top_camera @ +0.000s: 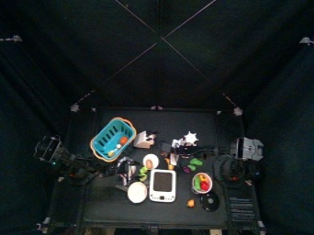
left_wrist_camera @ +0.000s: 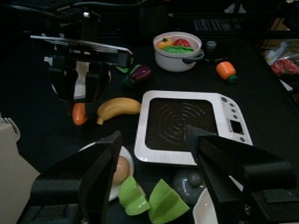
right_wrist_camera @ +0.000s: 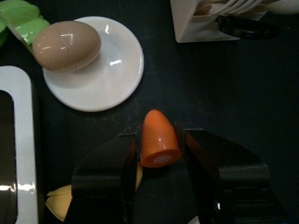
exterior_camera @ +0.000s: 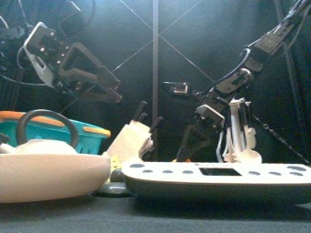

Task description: Place carrot bottom into pan

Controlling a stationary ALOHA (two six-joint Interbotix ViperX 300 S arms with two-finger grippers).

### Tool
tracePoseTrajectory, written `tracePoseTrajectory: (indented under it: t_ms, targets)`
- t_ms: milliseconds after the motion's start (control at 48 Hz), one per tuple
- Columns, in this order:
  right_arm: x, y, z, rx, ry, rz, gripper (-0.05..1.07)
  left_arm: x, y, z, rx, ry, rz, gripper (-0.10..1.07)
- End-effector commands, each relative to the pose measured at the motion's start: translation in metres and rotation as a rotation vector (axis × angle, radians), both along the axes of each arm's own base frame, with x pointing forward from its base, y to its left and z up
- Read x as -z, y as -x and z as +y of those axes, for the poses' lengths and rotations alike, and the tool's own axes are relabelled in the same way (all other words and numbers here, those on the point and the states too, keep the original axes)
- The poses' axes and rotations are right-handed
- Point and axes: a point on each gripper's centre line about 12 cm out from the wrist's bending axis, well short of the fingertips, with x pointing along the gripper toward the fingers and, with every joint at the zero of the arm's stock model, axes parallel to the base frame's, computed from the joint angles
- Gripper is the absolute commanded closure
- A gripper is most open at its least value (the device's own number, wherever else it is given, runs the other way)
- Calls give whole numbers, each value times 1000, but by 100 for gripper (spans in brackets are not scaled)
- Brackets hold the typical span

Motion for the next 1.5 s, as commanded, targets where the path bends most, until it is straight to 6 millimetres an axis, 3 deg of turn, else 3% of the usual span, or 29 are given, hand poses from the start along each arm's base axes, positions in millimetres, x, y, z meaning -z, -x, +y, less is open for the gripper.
tracePoseTrajectory:
  t_ms: [0,292,688,1125,1479]
  targets:
    - [-28,-7,3,-13,19,-79,34,-9,-5,0,-5,7,-31,4]
    - [-65,-20,36,-101,34,-183,34,-13,5,3,-5,11,-43,4]
    - [-88,-63,102,-261,22,-286,34,-13,30,16,-92,97,-40,4]
    - [-60,-115,180,-399,-27,-292,34,4,57,35,-240,203,18,4]
    - [-33,-139,194,-382,-71,-264,33,5,58,36,-244,203,21,4]
